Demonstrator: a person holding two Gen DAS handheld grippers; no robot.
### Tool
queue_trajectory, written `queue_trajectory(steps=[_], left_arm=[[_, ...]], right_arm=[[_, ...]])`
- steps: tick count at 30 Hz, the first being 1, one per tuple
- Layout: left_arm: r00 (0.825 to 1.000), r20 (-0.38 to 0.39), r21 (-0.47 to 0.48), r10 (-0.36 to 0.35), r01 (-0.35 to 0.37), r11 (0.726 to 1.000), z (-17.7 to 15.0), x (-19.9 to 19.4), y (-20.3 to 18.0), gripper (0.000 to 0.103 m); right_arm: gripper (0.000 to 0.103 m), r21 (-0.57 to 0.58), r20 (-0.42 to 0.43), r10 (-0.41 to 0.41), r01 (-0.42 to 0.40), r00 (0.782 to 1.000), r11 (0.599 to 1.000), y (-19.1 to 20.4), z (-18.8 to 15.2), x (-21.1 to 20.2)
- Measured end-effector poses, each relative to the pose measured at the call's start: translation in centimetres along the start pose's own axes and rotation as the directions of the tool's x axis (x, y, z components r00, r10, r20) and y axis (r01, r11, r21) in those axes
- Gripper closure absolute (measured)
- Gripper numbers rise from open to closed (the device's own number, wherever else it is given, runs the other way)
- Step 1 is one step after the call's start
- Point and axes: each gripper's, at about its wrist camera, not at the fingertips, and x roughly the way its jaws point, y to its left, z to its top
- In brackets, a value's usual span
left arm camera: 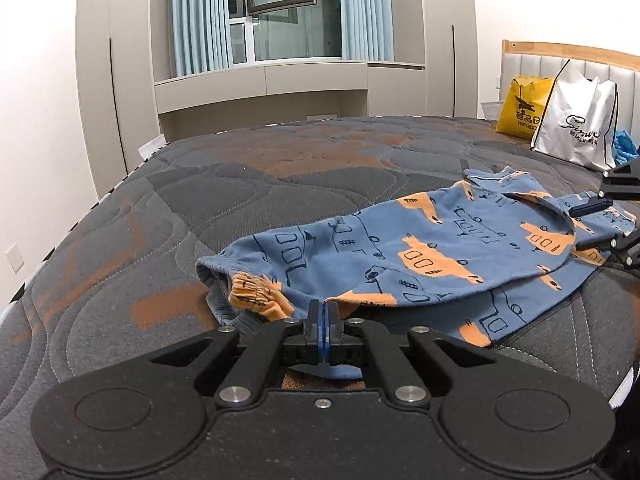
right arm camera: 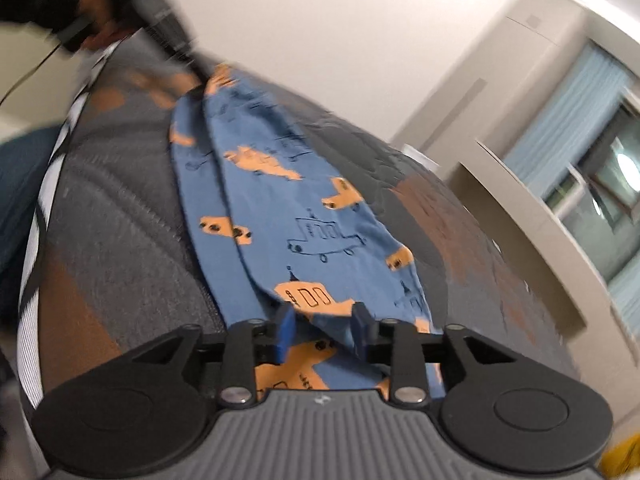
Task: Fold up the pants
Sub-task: 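Lift the pants edge with both grippers and lay it over the other leg, then open both grippers and release the folded pants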
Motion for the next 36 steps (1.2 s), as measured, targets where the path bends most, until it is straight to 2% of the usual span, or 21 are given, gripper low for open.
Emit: queue_trajectory(steps=[1,3,4,5,6,15,21,26,28,29,30,31,32,33,34,35,36], left_arm=[[1.000,0.001,0.001,0.003,-0.003,1.000,0.0,0.0,-0.1,0.103],[1.000,0.006,-0.004,0.007,-0.007,1.000,0.0,0.0,-0.1,0.103],[1.000,0.008,-0.008,0.008,-0.008,1.000,0.0,0.0,-0.1,0.103],[1.000,0.009,-0.010,0.010,-0.010,1.000,-0.1,0.0,-0.1,0.103],[1.000,0.011,-0.011,0.011,-0.011,1.000,-0.1,0.0,-0.1,0.103],[1.000,0.013,-0.011,0.011,-0.011,1.000,-0.6,-1.3,0.3,0.103],[1.000,-0.019,-0.052,0.000,-0.001,0.999,-2.2,-1.3,0.4,0.103],[0.999,-0.051,-0.086,-0.019,0.015,0.996,-3.3,-1.1,0.6,0.103],[0.999,-0.038,-0.125,-0.023,0.018,0.992,-3.6,-1.0,1.1,0.099],[0.999,-0.035,-0.148,-0.025,0.020,0.989,-3.6,-1.1,1.2,0.086],[0.999,-0.029,-0.173,-0.031,0.025,0.985,-3.6,-1.3,1.3,0.064],[0.999,-0.020,-0.193,-0.035,0.031,0.981,-3.4,-1.5,1.2,0.052],[1.000,-0.001,-0.209,-0.030,0.029,0.978,-3.3,-1.9,0.9,0.031],[1.000,0.021,-0.210,-0.019,0.024,0.977,-3.2,-2.2,0.3,0.019],[0.999,0.041,-0.204,-0.012,0.020,0.979,-2.9,-2.3,-0.6,0.016],[0.998,0.055,-0.197,-0.012,0.023,0.980,-2.6,-2.4,-1.4,0.010],[0.997,0.070,-0.193,-0.015,0.029,0.981,-2.1,-2.2,-2.3,0.003]], right_arm=[[0.060,-0.042,-0.009,0.010,-0.010,1.000,0.999,0.2,0.2,0.2],[0.062,-0.117,-0.043,0.025,-0.030,0.999,0.993,0.4,0.7,1.0],[0.071,-0.139,-0.064,0.034,-0.043,0.997,0.989,0.5,0.7,1.4],[0.092,-0.163,-0.082,0.035,-0.048,0.996,0.985,0.6,0.8,1.8],[0.098,-0.183,-0.091,0.021,-0.037,0.996,0.982,0.7,0.8,2.1],[0.101,-0.154,-0.065,0.009,-0.018,0.998,0.988,1.3,1.1,-0.4],[0.101,-0.147,-0.079,0.042,-0.053,0.996,0.988,2.5,0.6,-1.1],[0.100,-0.135,-0.100,0.040,-0.054,0.994,0.989,3.3,-0.1,-0.4],[0.099,-0.117,-0.092,0.029,-0.039,0.995,0.992,3.5,-0.3,0.0],[0.095,-0.105,-0.085,0.020,-0.029,0.996,0.994,3.4,-0.4,0.0],[0.092,-0.089,-0.081,0.013,-0.020,0.997,0.996,3.3,-0.5,-0.1],[0.080,-0.064,-0.074,0.001,-0.005,0.997,0.998,3.0,-0.6,-0.4],[0.059,-0.043,-0.065,-0.017,0.014,0.998,0.999,2.8,-0.8,-0.7],[0.047,-0.006,-0.050,-0.045,0.045,0.998,0.999,2.4,-1.2,-1.2],[0.024,0.032,-0.037,-0.061,0.062,0.997,0.998,1.8,-1.3,-1.5],[0.009,0.087,-0.021,-0.068,0.069,0.997,0.994,1.2,-1.7,-1.9],[0.007,0.156,-0.002,-0.075,0.074,0.997,0.985,0.4,-2.2,-2.4]])
